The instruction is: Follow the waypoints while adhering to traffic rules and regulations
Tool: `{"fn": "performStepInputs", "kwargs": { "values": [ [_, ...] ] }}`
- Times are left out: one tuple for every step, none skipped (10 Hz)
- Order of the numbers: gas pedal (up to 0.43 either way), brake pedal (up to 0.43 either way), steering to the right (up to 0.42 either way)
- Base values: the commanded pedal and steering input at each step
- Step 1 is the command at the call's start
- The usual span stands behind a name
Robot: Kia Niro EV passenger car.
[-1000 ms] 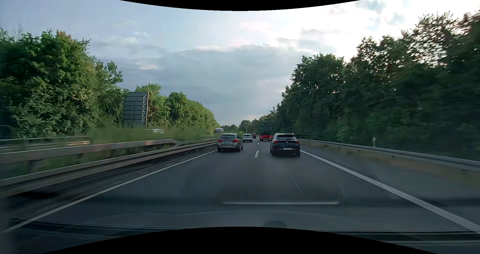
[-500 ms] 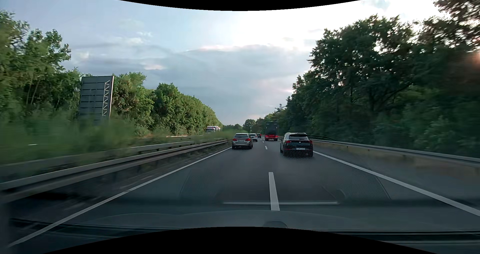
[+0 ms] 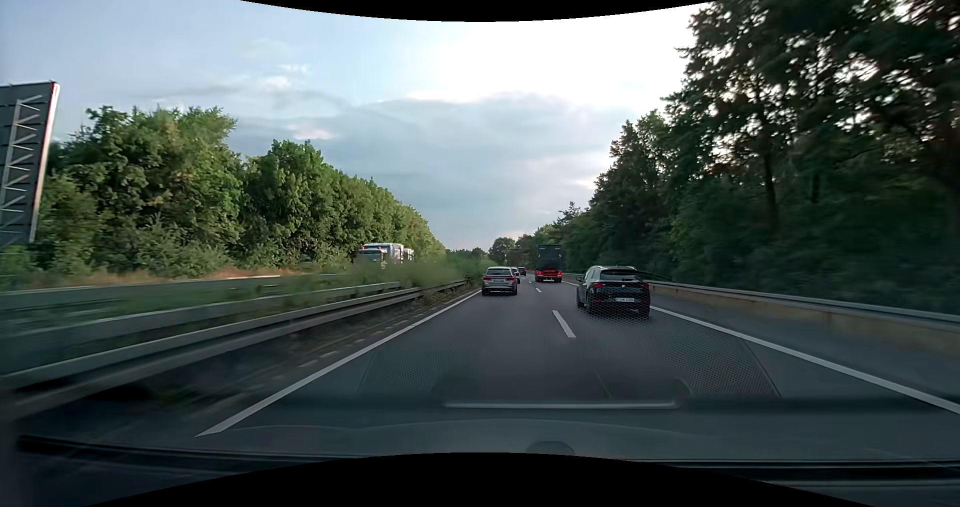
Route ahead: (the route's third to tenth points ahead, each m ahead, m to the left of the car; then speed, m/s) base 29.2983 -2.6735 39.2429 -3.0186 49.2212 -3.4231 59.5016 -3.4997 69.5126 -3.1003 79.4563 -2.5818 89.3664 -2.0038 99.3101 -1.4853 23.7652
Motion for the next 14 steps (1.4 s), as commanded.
{"fn": "performStepInputs", "kwargs": {
  "values": [
    [0.358, 0.0, -0.001],
    [0.358, 0.0, -0.001],
    [0.358, 0.0, -0.001],
    [0.358, 0.0, -0.001],
    [0.358, 0.0, -0.001],
    [0.358, 0.0, -0.001],
    [0.358, 0.0, -0.001],
    [0.358, 0.0, -0.001],
    [0.358, 0.0, -0.001],
    [0.358, 0.0, 0.0],
    [0.358, 0.0, -0.001],
    [0.358, 0.0, -0.001],
    [0.358, 0.0, -0.001],
    [0.358, 0.0, -0.001]
  ]
}}
